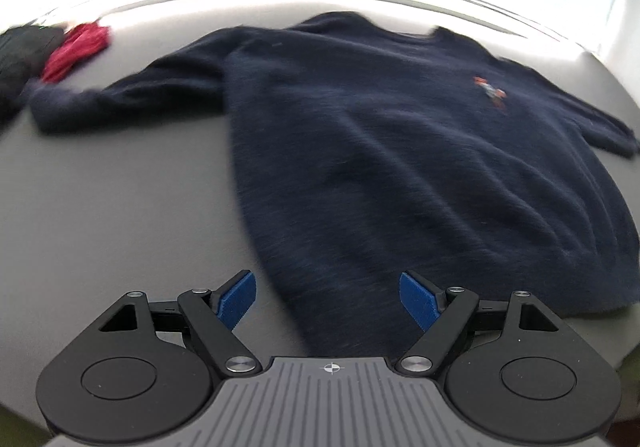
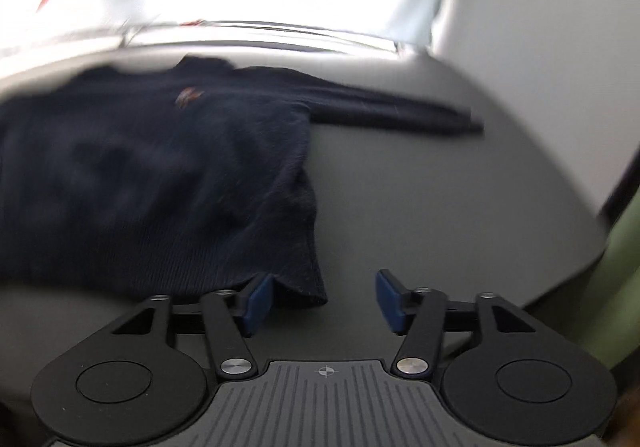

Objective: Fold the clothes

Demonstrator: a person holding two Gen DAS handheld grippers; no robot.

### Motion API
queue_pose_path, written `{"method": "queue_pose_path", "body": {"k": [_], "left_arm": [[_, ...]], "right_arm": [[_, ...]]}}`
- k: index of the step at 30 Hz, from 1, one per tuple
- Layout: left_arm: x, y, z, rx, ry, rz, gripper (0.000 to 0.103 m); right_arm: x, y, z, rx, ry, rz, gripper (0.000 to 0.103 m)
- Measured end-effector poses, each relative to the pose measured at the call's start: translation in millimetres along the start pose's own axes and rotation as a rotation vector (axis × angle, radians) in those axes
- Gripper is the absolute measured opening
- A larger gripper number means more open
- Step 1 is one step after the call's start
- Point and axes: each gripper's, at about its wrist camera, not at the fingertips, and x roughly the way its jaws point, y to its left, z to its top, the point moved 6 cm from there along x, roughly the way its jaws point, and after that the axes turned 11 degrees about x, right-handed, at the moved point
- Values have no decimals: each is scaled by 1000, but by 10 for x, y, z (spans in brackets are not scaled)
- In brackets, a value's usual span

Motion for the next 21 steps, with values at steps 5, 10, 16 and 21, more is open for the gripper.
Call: {"method": "queue_pose_path", "body": {"k": [5, 10, 16, 21], "left_arm": [[104, 128, -21, -198, 32, -106, 85], [183, 73, 49, -265, 33, -133, 88], [170, 39, 42, -219, 83, 2, 24], [131, 143, -11, -334, 142, -20, 10]], "right_arm": [[53, -335, -122, 364, 98, 173, 86], [211, -484, -211, 493, 137, 169, 83], [245, -374, -231, 319, 140, 157, 19], [173, -323, -248, 172, 114, 115, 11]]}}
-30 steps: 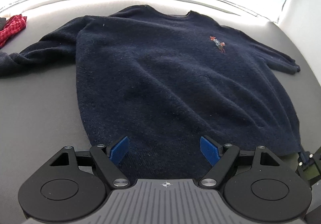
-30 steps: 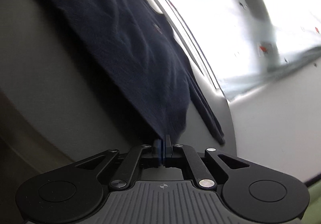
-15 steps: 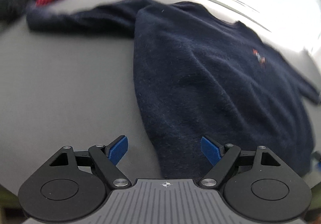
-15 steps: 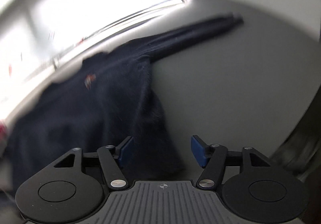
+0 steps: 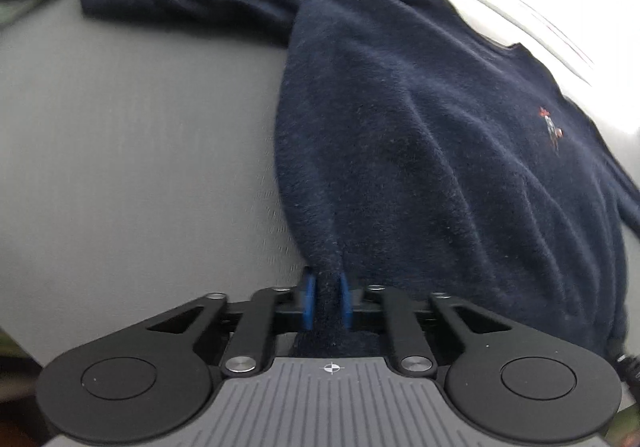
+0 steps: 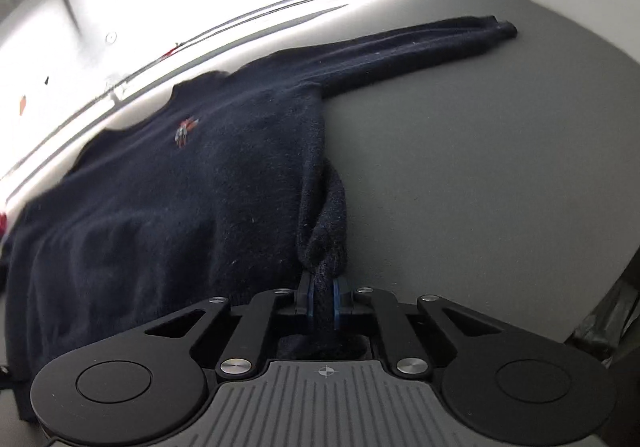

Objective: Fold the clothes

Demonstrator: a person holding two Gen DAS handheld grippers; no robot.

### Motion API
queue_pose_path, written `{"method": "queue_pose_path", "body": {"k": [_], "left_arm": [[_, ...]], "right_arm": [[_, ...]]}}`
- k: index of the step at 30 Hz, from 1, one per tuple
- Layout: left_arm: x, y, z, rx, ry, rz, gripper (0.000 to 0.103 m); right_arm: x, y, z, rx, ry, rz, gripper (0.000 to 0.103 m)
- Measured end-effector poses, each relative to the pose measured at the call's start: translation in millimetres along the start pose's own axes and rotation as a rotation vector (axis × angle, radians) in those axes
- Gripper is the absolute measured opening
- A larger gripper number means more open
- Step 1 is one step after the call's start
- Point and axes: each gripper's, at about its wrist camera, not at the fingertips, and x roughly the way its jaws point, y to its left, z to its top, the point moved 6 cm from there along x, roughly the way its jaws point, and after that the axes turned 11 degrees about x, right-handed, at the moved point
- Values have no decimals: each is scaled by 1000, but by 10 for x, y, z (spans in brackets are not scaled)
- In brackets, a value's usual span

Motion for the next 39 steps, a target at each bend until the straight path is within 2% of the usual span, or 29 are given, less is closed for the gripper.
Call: {"method": "queue_pose_path", "body": {"k": [2, 6, 10, 12, 13, 14, 15, 16, 17, 18, 19, 20, 22, 23, 24, 27, 30, 32, 36, 39], "left_arm": [[-33, -11, -37, 7, 8, 15, 10], [-112, -77, -167, 61, 32, 36, 9], [-139, -143, -272, 154, 30, 58, 10], [-161, -189, -267, 214, 21, 74, 12], [-160, -179, -249, 216, 24, 74, 15], [-174, -158, -229, 212, 33, 63, 23], [-193, -140, -215, 203, 37, 47, 29], [-213, -123, -200, 194, 40, 32, 44], [-243, -90, -179, 180, 39, 13, 55], [-335, 32, -117, 134, 17, -25, 59], [-383, 133, -55, 105, -4, -40, 69], [-433, 234, 8, 76, -25, -55, 79], [-531, 435, 136, 40, -62, -58, 84], [-596, 582, 249, 35, -83, -26, 87], [-606, 659, 301, 38, -89, -3, 88], [-673, 1128, 713, 91, -149, 180, 88], [-622, 1469, 1053, 115, -161, 254, 88], [-575, 1837, 1445, 108, -183, 283, 88], [-386, 2332, 2097, 101, -197, 297, 88], [-169, 2573, 2439, 105, -180, 310, 88]], "right_arm": [[-48, -53, 41, -18, -21, -48, 10], [-80, -46, 158, -34, -51, -61, 10], [44, -75, 102, -83, -27, -102, 11], [111, -63, 69, -101, -12, -130, 15], [98, -58, 65, -110, -10, -146, 29], [57, -60, 65, -117, -10, -163, 37], [-11, -58, 86, -106, -17, -170, 38], [-46, -52, 109, -92, -22, -173, 47], [-86, -44, 149, -66, -26, -191, 60], [-132, -29, 189, -42, -34, -212, 67], [-163, 17, 225, -32, -47, -218, 78], [-187, 71, 246, -32, -60, -211, 83], [-273, 303, 273, -66, -96, -180, 89], [-300, 449, 275, -91, -111, -171, 98], [-328, 597, 277, -117, -125, -163, 101], [-302, 1133, 203, -176, -134, -109, 103], [-154, 1800, 3, -231, -97, -28, 103], [-85, 2232, -166, -249, -71, 10, 103], [-13, 3028, -538, -255, -31, 45, 103], [48, 3533, -780, -249, 1, 59, 103]]}}
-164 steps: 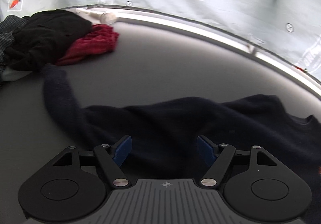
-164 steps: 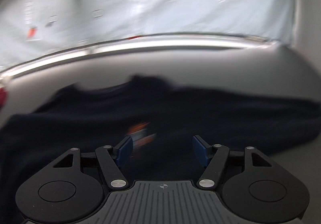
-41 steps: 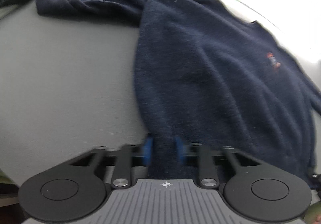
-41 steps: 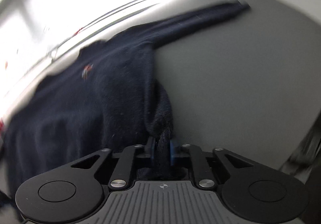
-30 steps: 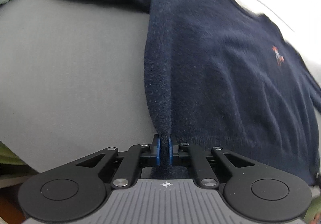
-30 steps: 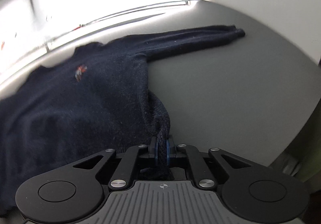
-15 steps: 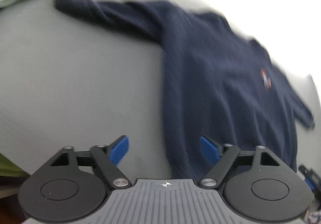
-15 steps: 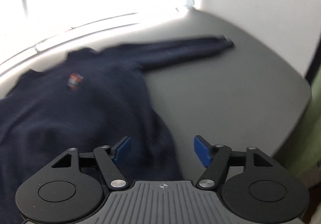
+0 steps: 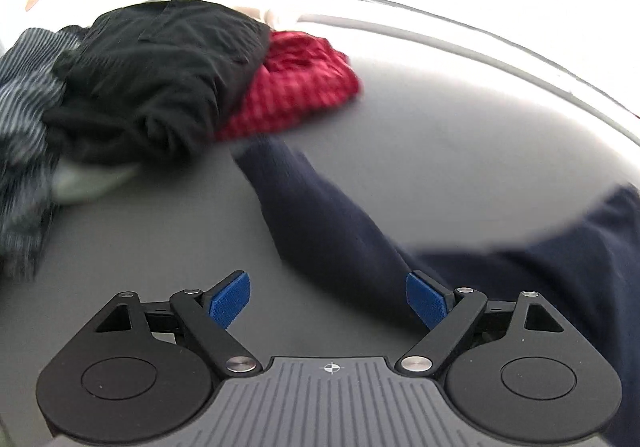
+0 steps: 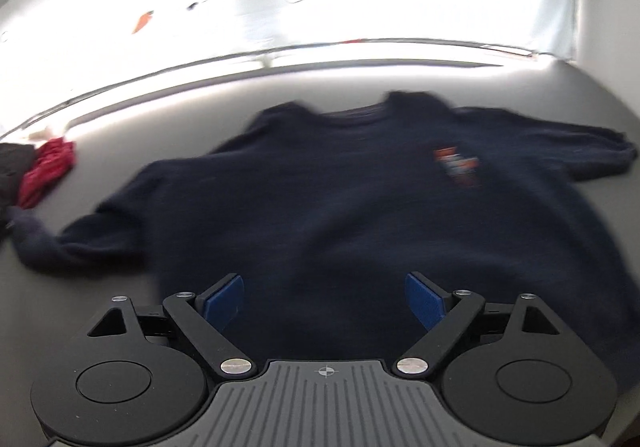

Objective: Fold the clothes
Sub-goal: 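Grasp the sweater sleeve cuff with the left tool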

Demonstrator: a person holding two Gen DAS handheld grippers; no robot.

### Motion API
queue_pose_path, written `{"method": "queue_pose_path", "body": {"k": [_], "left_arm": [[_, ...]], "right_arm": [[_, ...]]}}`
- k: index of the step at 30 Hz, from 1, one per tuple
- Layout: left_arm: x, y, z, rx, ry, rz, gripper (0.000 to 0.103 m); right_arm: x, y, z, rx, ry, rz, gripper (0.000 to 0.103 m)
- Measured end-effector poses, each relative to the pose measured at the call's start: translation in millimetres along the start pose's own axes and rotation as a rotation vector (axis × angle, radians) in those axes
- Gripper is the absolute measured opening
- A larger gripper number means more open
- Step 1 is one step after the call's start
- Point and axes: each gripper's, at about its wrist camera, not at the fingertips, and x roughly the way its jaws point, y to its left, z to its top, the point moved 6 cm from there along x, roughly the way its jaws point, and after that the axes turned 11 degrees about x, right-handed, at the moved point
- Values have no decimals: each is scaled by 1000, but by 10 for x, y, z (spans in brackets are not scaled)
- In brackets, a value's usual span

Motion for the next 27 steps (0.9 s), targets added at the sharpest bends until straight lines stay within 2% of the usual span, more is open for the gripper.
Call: {"method": "queue_pose_path", "body": {"k": [4, 5, 6, 8, 9, 10, 13, 15, 16, 18, 20, 21, 24, 25, 27], "left_arm": [[428, 117, 206, 33, 61, -22, 87], [463, 139, 219, 9, 52, -48, 63], [494, 161, 230, -14, 45, -76, 47], [461, 182, 213, -50, 30, -127, 21], [360, 213, 216, -73, -15, -160, 16], [298, 235, 221, -80, -39, -181, 15], [-108, 354, 255, -110, -191, -305, 14], [-385, 425, 245, -72, -309, -420, 14], [-594, 447, 176, 35, -405, -504, 14], [-705, 427, 33, 192, -437, -525, 15], [-667, 408, -322, 410, -339, -495, 16], [-628, 431, -462, 449, -299, -473, 17], [-554, 543, -750, 441, -214, -448, 23], [-548, 622, -831, 374, -185, -465, 26], [-541, 733, -904, 283, -157, -488, 39]], "right_arm": [[106, 557, -136, -15, 21, 10, 103], [150, 639, -147, -20, 24, 8, 103], [177, 715, -165, -26, 26, 5, 103], [197, 859, -213, -35, 28, -9, 103], [194, 897, -228, -34, 30, -13, 103], [183, 917, -238, -30, 32, -15, 103], [183, 958, -221, -20, 36, -7, 103], [198, 950, -204, -15, 37, 3, 103], [236, 931, -199, -8, 44, 12, 103], [291, 931, -199, 10, 65, 29, 103], [327, 927, -213, 18, 84, 45, 103], [333, 945, -215, 8, 86, 52, 103], [342, 1024, -211, -25, 88, 85, 103], [354, 1050, -201, -8, 98, 104, 103], [387, 1103, -175, 48, 127, 153, 103]]}}
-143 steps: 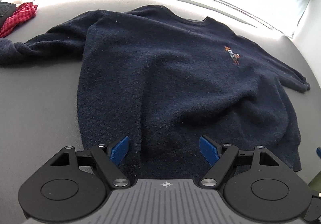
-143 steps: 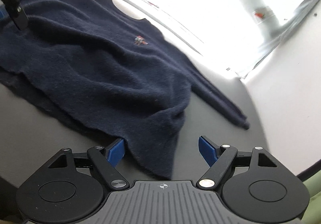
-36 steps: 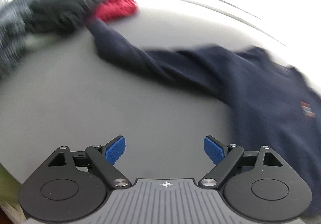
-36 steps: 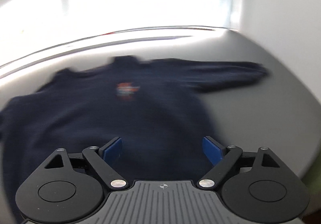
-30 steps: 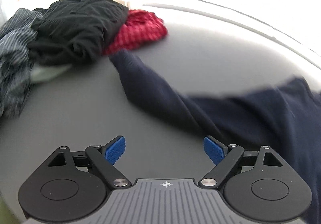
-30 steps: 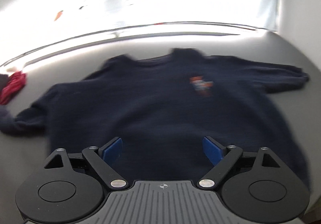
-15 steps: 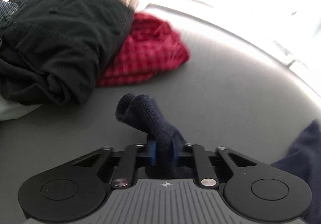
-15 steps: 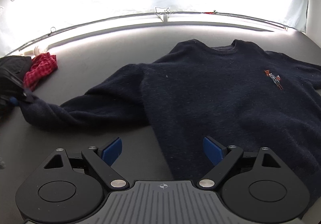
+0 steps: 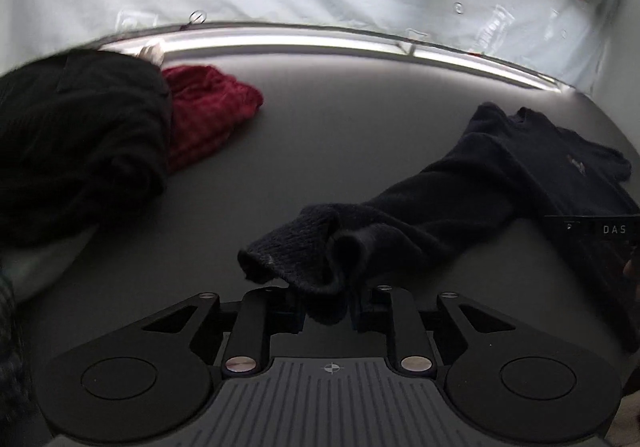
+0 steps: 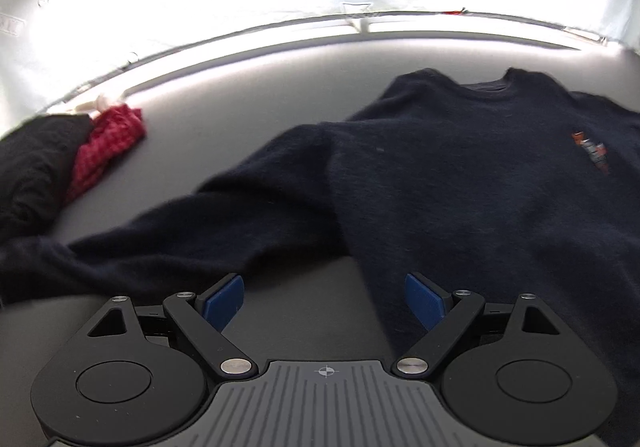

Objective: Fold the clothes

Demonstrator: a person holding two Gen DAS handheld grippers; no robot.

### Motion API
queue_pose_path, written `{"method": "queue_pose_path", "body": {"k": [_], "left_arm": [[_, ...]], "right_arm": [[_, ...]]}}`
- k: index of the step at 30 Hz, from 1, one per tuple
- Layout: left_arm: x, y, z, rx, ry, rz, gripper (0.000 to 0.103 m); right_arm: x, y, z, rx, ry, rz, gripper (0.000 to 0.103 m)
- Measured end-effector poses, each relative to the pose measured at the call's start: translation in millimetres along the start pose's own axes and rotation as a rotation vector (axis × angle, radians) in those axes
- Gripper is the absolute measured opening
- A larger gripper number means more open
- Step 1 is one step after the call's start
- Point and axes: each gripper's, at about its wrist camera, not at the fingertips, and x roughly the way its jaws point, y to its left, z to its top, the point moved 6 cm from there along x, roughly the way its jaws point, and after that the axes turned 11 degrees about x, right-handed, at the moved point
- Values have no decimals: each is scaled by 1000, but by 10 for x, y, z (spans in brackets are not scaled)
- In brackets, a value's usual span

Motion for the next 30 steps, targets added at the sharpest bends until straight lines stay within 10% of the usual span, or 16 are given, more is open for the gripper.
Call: {"method": "queue_pose_path", "body": {"k": [5, 13, 16, 19, 24, 30], "left_arm": [[-231, 318, -110, -316, -99, -35, 61], [-141, 634, -6, -394, -105, 21, 79], [28, 659, -61, -411, -40, 58, 79], [250, 639, -161, -419, 46, 83, 79], [390, 576, -207, -490, 27, 120, 77], [380, 696, -152, -662, 65, 113, 31]], "right_arm": [[205, 158, 39, 172, 111, 148, 100], [596, 172, 89, 370, 168, 134, 89], [648, 141, 91, 396, 155, 98, 71], [685, 142, 94, 387, 162, 82, 13], [565, 18, 102, 436, 132, 144, 9], [409, -98, 8, 422, 153, 102, 6]]}}
